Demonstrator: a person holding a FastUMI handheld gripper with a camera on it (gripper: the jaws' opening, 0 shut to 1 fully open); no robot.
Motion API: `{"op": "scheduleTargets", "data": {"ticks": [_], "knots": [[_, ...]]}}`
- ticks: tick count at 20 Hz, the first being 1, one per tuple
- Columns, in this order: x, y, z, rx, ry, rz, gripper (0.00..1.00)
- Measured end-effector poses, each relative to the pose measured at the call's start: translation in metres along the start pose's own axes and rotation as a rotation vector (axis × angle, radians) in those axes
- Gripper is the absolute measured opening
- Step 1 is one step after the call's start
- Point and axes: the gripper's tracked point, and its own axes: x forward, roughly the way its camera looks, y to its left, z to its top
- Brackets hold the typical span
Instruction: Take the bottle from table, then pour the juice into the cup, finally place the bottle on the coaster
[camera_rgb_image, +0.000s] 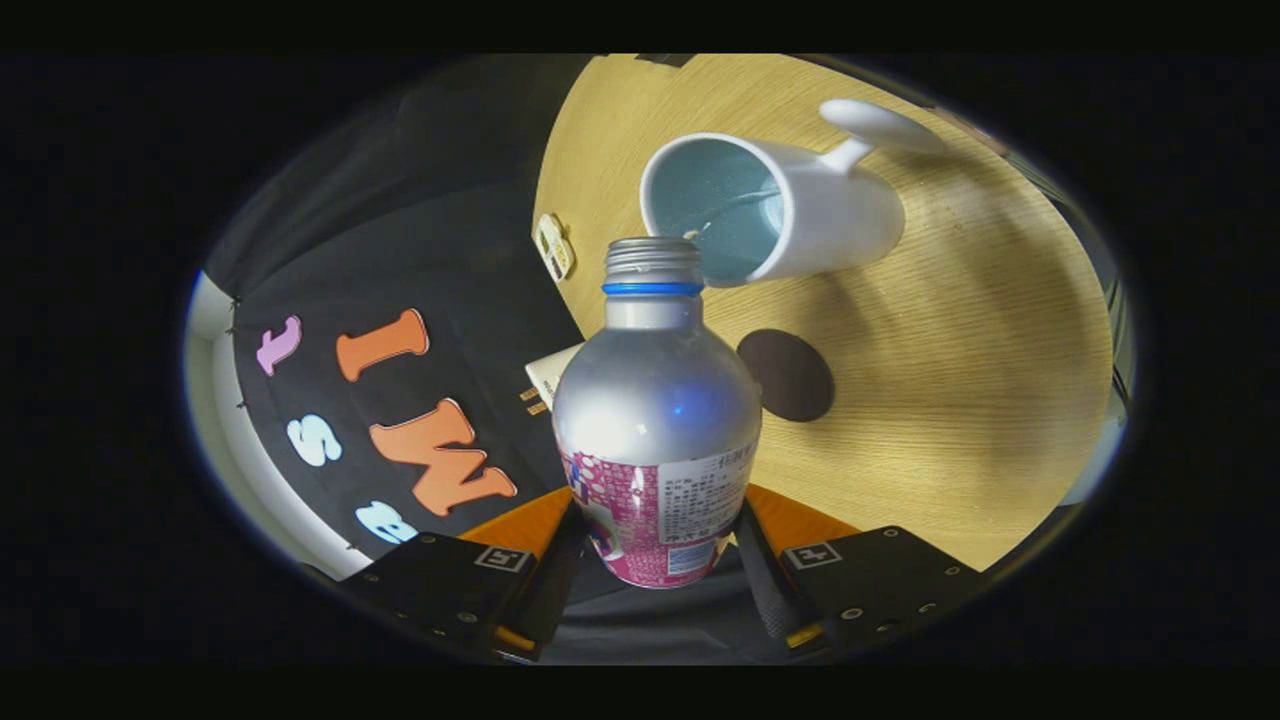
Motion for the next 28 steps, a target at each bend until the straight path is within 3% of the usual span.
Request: {"op": "scheduleTargets", "data": {"ticks": [28], "knots": [[-0.0008, 0.0083, 0.004, 0.098, 0.005, -0.017, 0.77]]}}
